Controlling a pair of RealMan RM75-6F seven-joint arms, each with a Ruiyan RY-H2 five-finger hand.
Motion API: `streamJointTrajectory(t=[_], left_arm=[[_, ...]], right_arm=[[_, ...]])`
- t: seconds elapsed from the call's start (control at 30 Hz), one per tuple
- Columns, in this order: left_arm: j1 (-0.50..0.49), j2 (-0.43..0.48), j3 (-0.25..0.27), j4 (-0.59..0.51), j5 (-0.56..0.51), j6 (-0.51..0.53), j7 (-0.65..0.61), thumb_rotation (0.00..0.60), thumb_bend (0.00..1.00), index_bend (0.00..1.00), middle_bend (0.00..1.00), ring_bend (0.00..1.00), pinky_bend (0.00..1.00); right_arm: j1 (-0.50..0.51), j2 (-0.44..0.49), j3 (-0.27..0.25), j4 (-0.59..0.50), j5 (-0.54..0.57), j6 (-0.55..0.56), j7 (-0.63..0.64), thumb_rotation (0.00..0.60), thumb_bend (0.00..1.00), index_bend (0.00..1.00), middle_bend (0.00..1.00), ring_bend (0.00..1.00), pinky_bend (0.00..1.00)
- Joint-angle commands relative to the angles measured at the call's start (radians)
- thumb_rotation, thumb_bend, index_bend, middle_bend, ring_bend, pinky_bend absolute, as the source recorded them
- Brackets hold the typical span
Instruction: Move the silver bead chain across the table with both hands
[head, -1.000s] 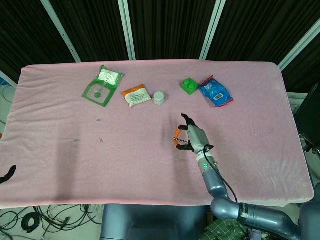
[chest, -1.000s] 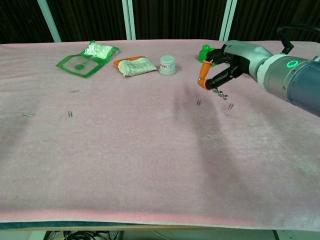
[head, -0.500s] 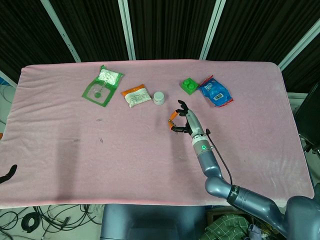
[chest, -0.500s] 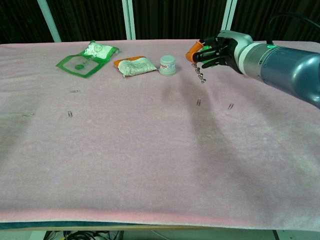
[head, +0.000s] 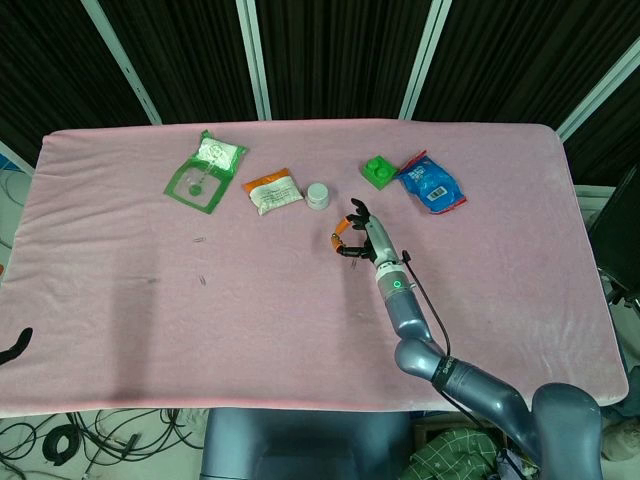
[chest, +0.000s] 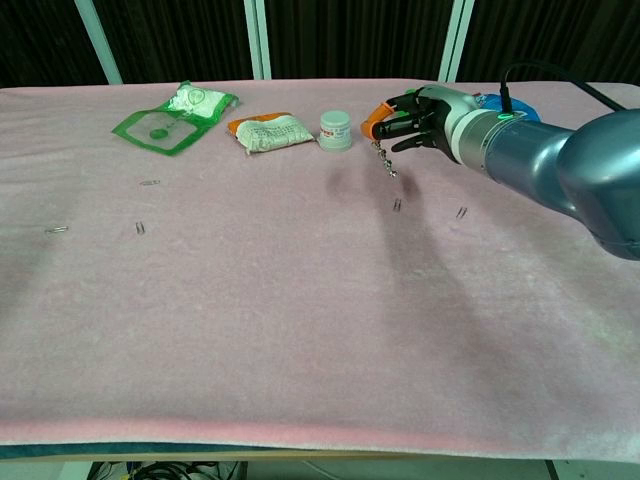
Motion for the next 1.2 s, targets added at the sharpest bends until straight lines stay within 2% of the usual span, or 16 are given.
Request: streamJointTrajectory(t=[0.03, 0.27, 0.8, 1.2], left_arm=[[-0.001, 0.0, 0.0, 0.001, 0.0, -0.002, 0.0, 0.6, 0.26, 0.05, 0.02, 0.0, 0.0], [-0.004, -0.003, -0.002, 0.006, -0.005, -0.008, 0.001, 0.6, 0.26, 0.05, 0.02, 0.0, 0.0], [-0.005, -0.007, -0.004, 0.005, -0.008, -0.007, 0.012, 0.6, 0.26, 0.05, 0.02, 0.0, 0.0], [-0.006, -0.009, -0.004, 0.005, -0.009, -0.006, 0.022, 0.6, 0.26, 0.05, 0.02, 0.0, 0.0]], right_arm=[[0.016, -0.025, -0.003, 0.048, -0.033, -0.017, 0.042, 0.6, 0.4, 0.65, 0.0, 0.04, 0.18], [0.028, -0.061, -0.016, 0.133, -0.079, -0.038, 0.121, 0.6, 0.4, 0.65, 0.0, 0.04, 0.18], [0.027, -0.094, -0.042, 0.219, -0.161, -0.041, 0.25, 0.6, 0.4, 0.65, 0.0, 0.04, 0.18], [0.007, -0.109, -0.091, 0.258, -0.284, 0.023, 0.381, 0.6, 0.4, 0.66, 0.0, 0.04, 0.17]])
